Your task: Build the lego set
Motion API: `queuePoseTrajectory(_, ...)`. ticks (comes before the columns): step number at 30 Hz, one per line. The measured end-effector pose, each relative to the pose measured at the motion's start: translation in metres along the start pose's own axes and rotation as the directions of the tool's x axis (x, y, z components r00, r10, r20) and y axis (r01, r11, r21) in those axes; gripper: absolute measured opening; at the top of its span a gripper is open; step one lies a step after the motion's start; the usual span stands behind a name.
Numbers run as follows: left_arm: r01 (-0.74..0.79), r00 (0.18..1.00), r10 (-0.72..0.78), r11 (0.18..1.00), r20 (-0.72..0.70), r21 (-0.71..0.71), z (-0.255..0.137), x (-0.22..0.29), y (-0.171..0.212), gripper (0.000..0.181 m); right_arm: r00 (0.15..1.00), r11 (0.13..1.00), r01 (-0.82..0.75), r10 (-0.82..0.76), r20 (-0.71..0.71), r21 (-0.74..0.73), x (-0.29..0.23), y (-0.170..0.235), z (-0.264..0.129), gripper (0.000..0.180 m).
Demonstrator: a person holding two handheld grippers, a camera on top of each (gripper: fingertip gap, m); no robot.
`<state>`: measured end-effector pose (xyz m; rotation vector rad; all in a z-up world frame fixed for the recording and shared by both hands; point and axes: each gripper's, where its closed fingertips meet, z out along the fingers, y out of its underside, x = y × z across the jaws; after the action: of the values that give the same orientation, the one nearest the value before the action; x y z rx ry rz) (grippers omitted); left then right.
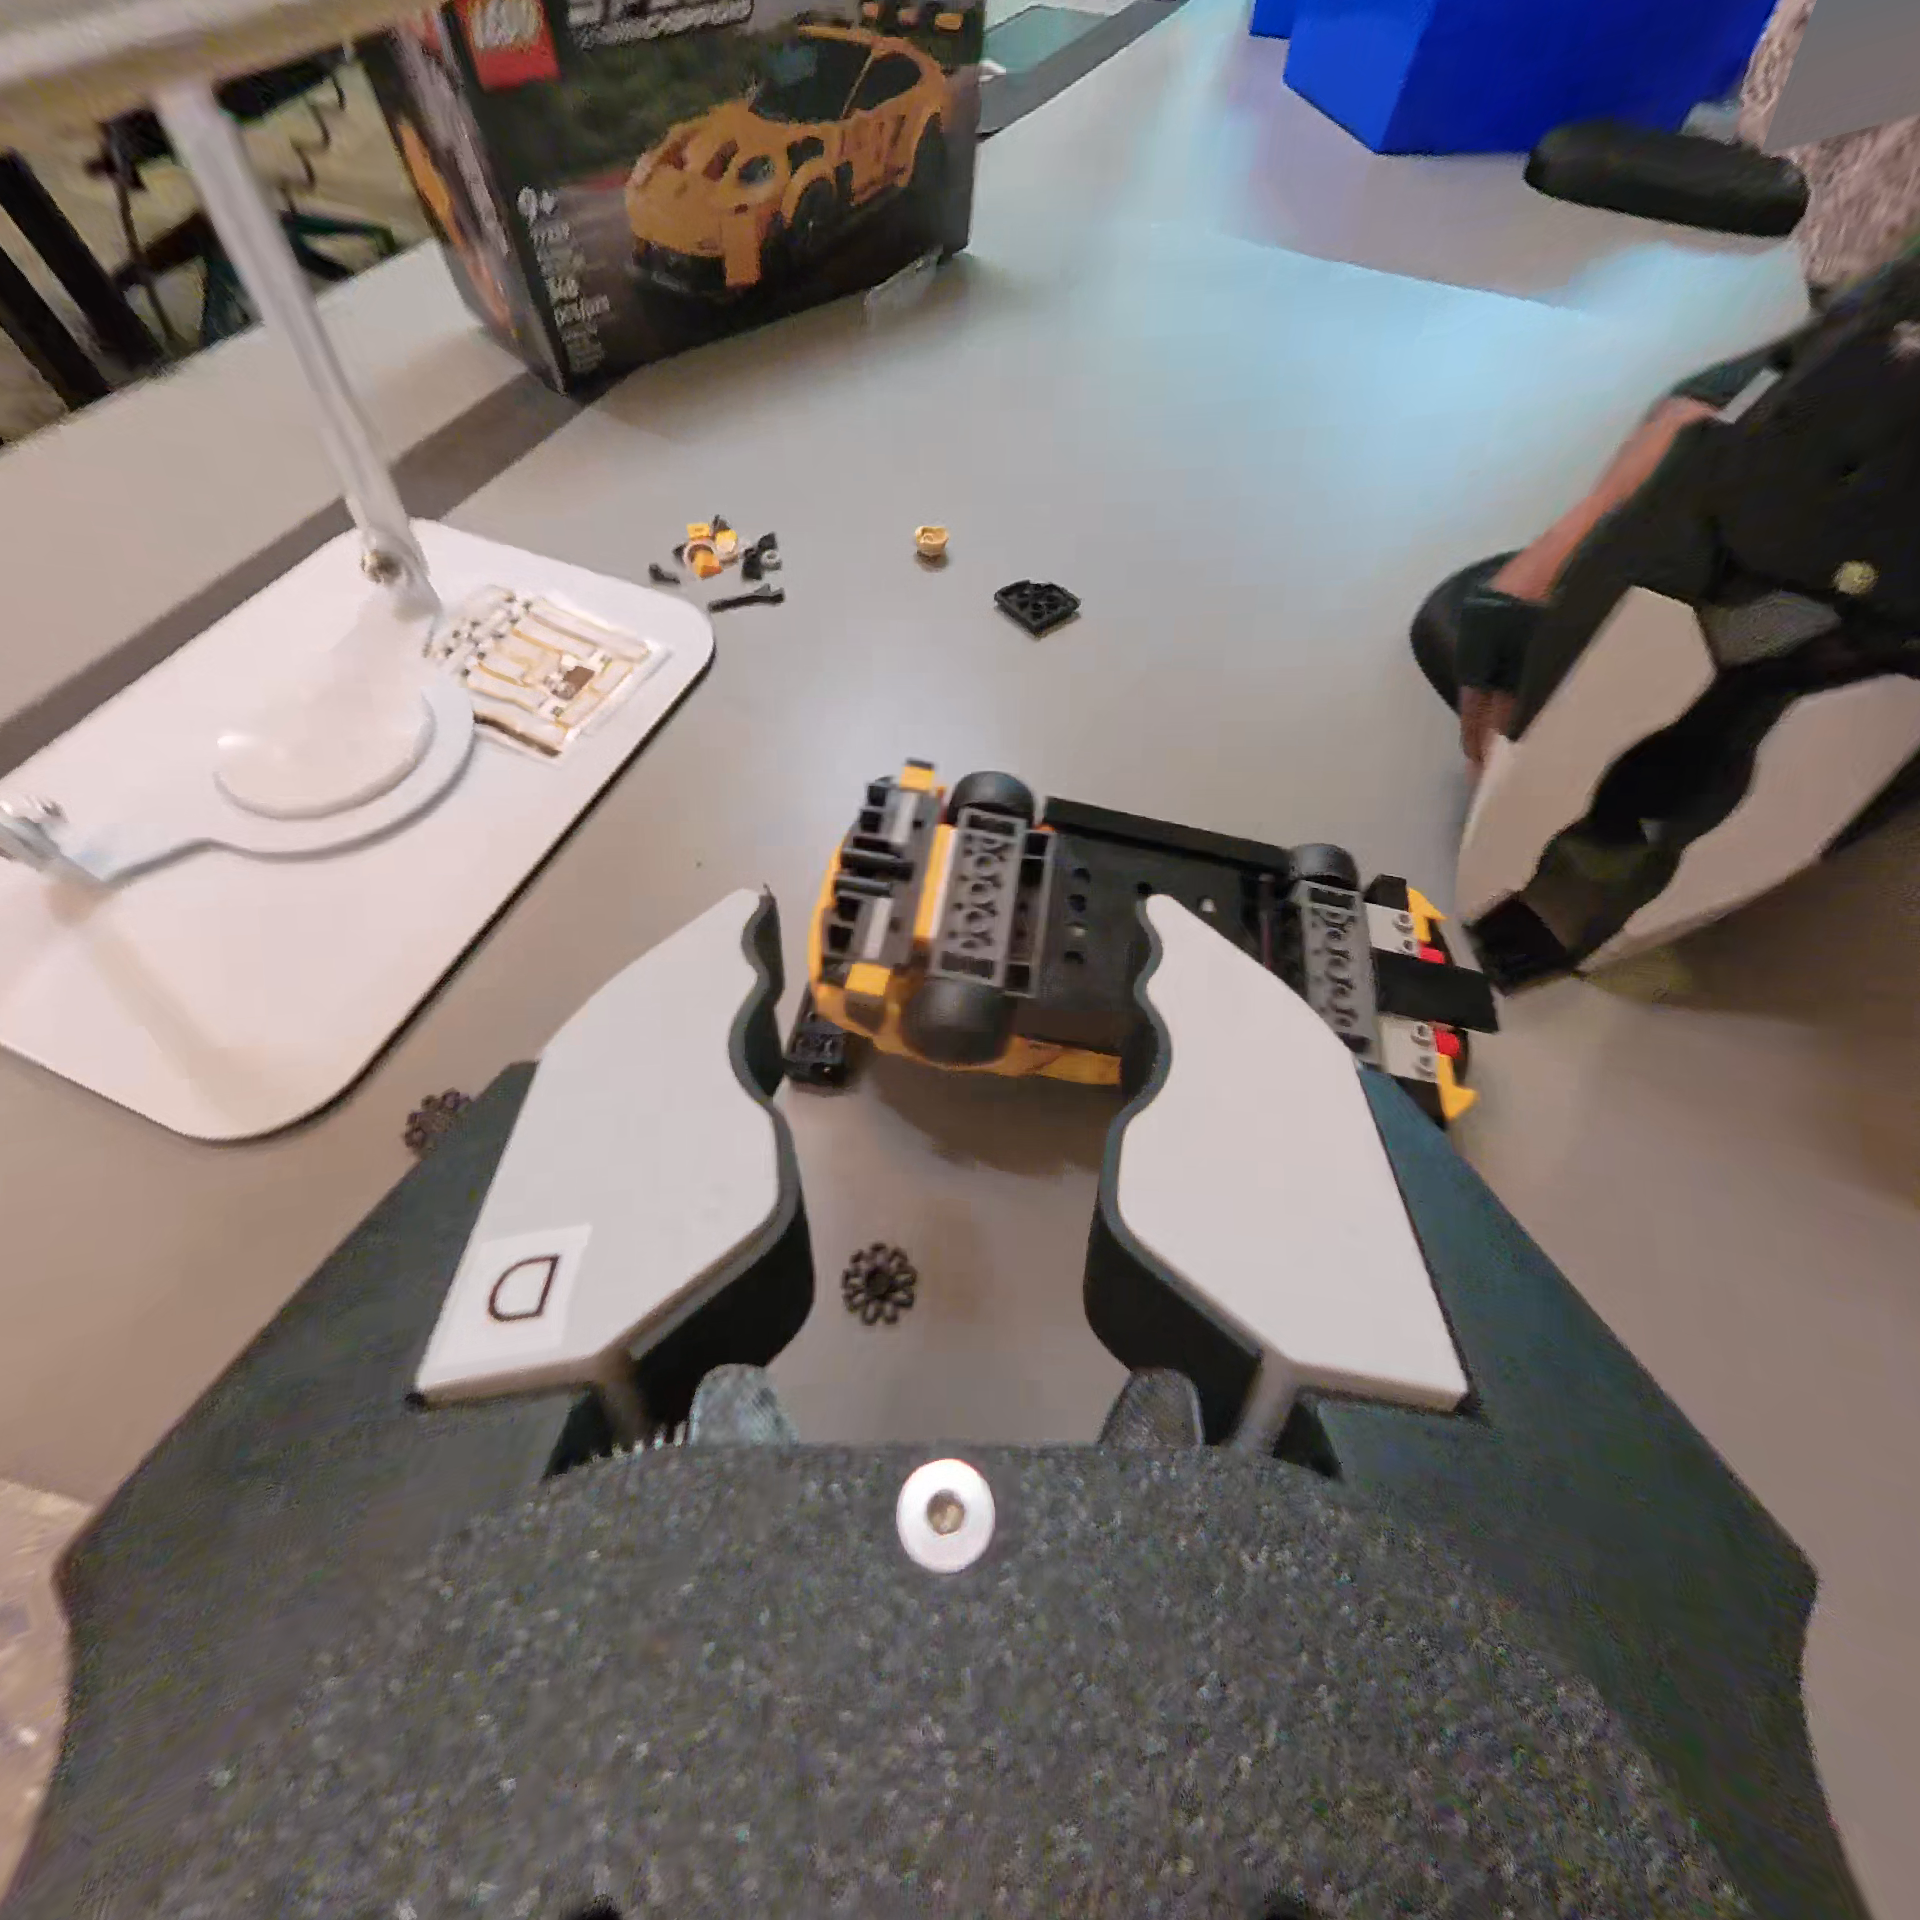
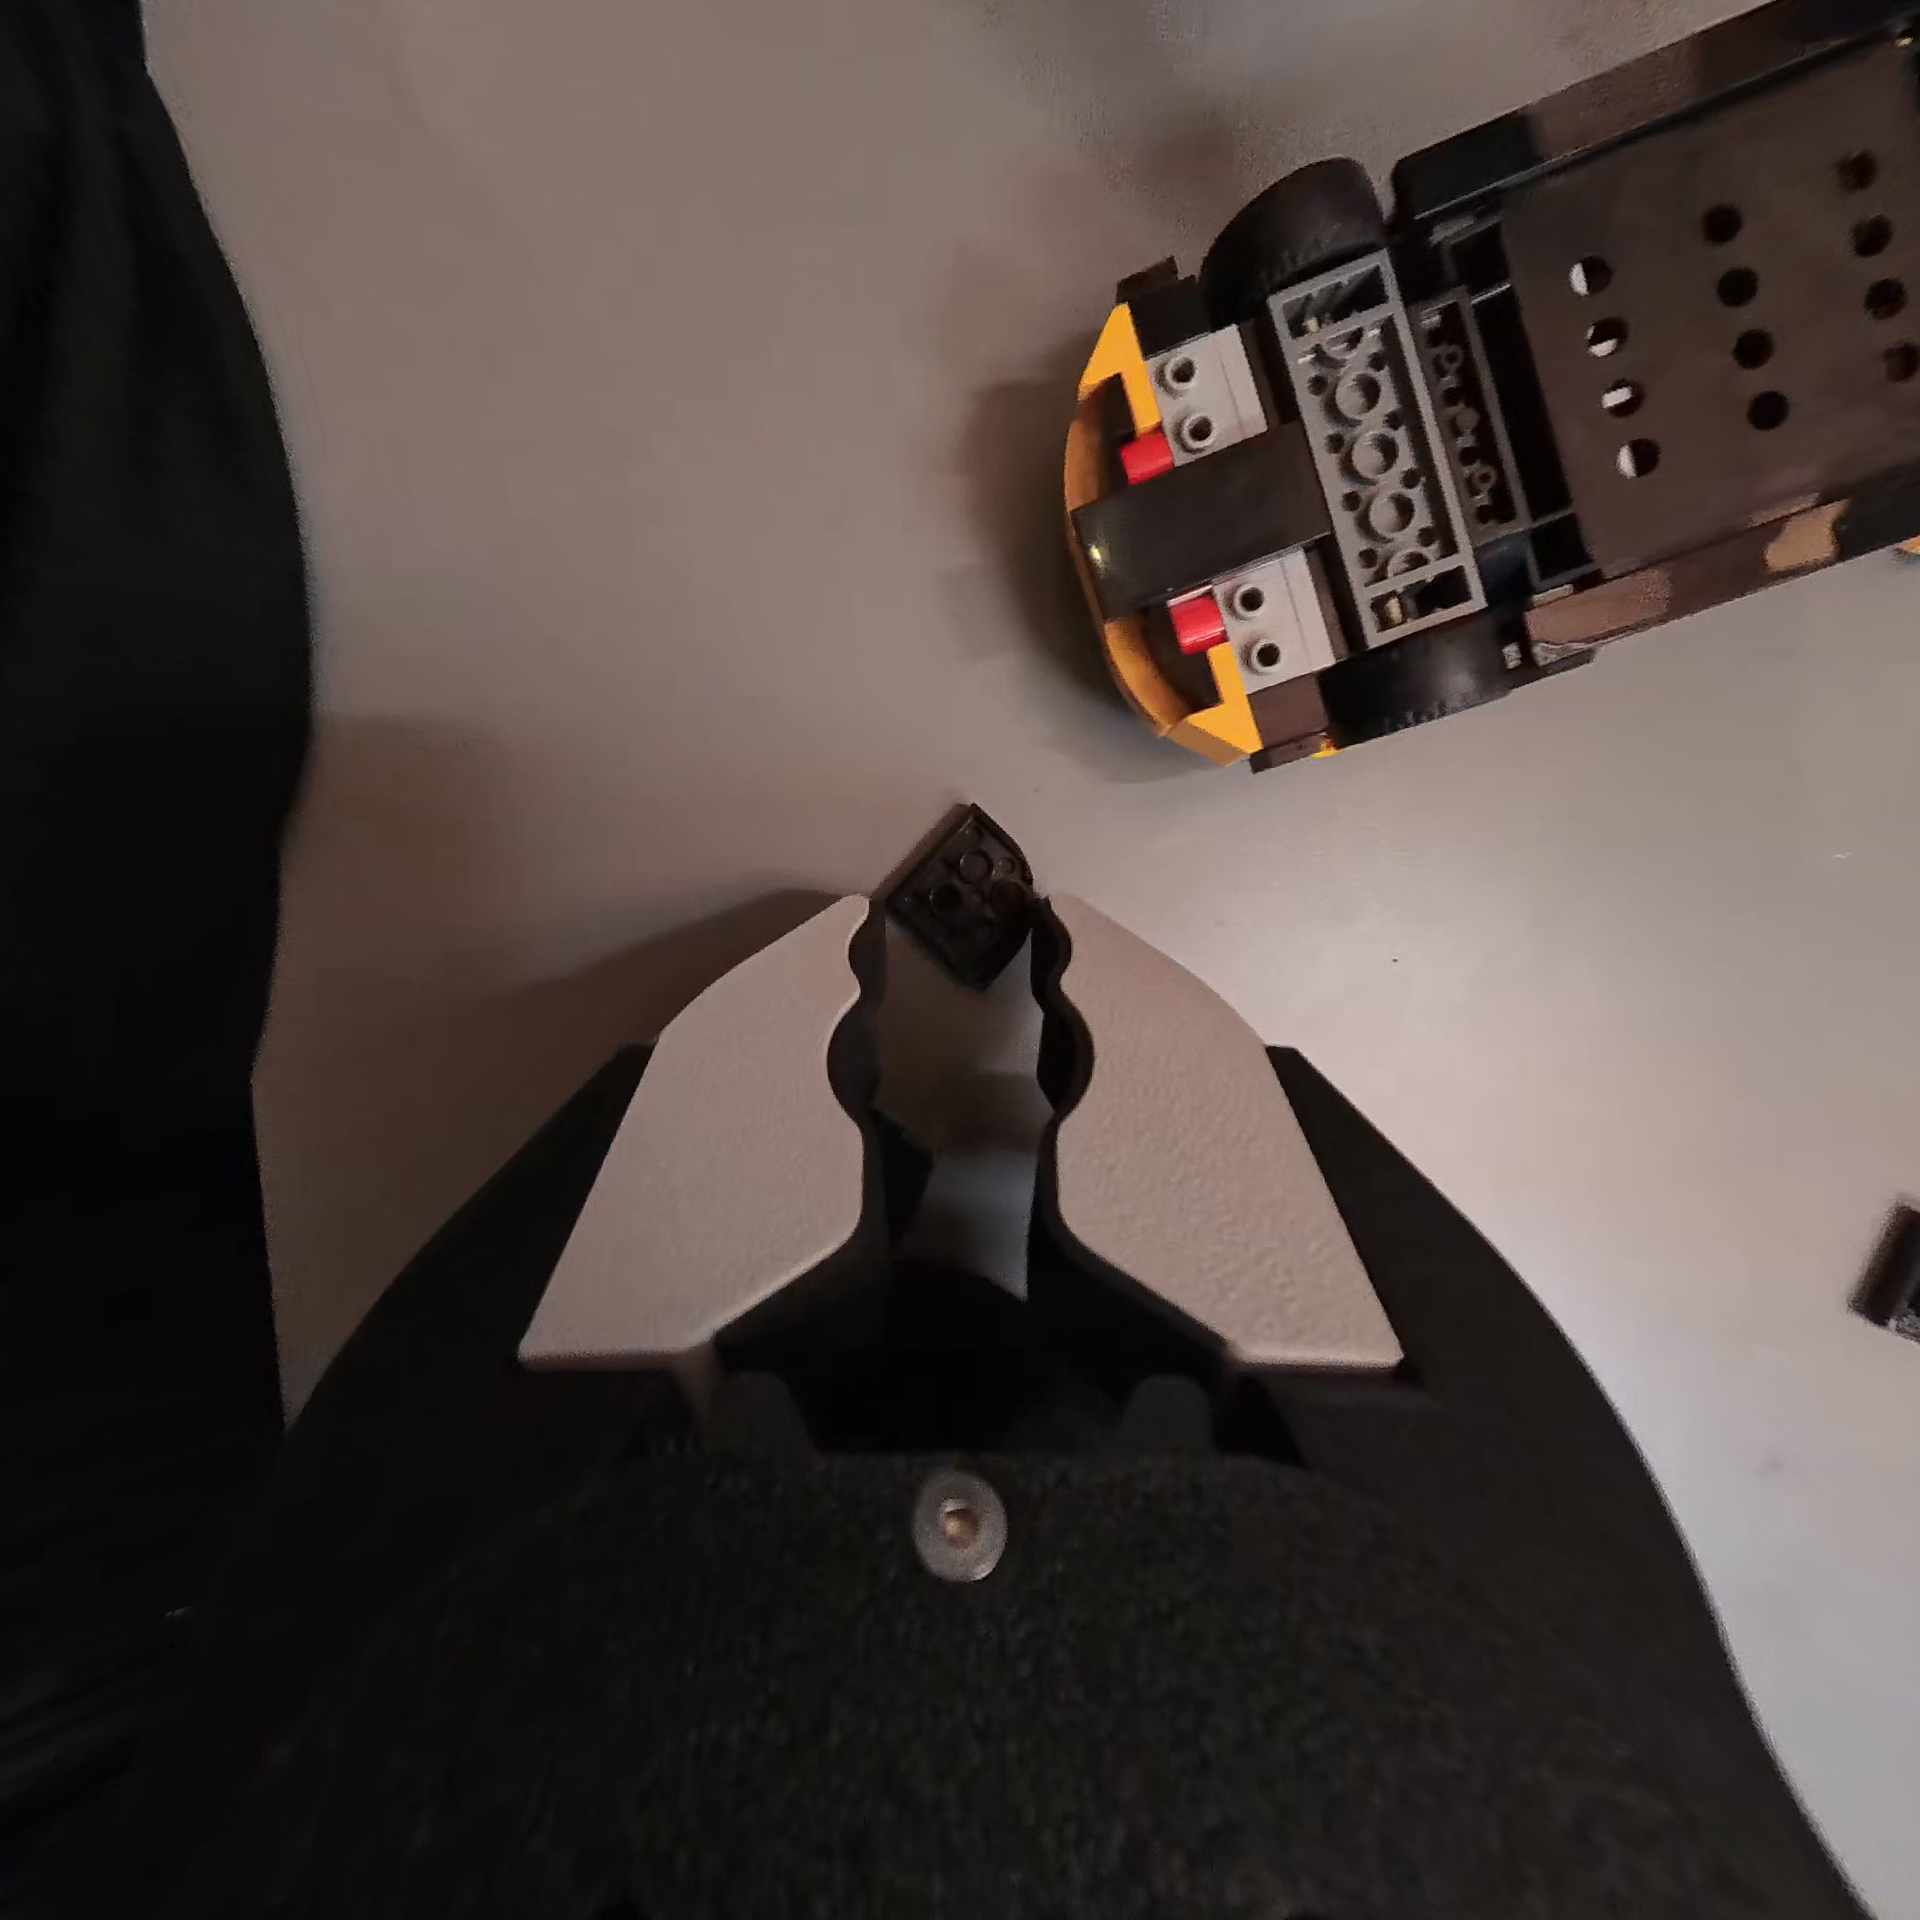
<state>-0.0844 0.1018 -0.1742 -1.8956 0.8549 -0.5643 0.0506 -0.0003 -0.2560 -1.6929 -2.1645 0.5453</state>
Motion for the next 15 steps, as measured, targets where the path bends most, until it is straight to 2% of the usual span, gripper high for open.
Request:
queuePoseTrajectory(3, -0.119, 0.992, 0.118, 0.993, -0.044, -0.007, -0.006, 0.033, -0.005, 0.053, 0.995, 0.998, -0.056, 0.054, 0.083, 0.029, -0.004, -0.003, -0.003, 0.026)
queuePoseTrajectory(7, -0.293, 0.938, 0.29, 0.956, -0.189, 0.01, -0.006, 0.101, -0.001, 0.045, 0.949, 0.967, -0.204, 0.157, 0.274, 0.152, -0.011, -0.023, -0.022, 0.026)
queuePoseTrajectory(9, -0.409, 0.886, 0.408, 0.912, -0.222, 0.043, -0.003, 0.133, 0.001, 0.036, 0.901, 0.937, -0.292, 0.202, 0.385, 0.19, -0.014, -0.036, -0.033, 0.026)
queuePoseTrajectory(12, -0.598, 0.779, 0.599, 0.799, -0.184, 0.065, 0.004, 0.161, 0.003, 0.027, 0.833, 0.912, -0.366, 0.233, 0.502, 0.184, -0.019, -0.049, -0.043, 0.026)
queuePoseTrajectory(15, -0.674, 0.72, 0.666, 0.738, -0.195, 0.034, 0.01, 0.17, 0.01, 0.025, 0.794, 0.907, -0.385, 0.232, 0.562, 0.169, -0.026, -0.058, -0.047, 0.026)
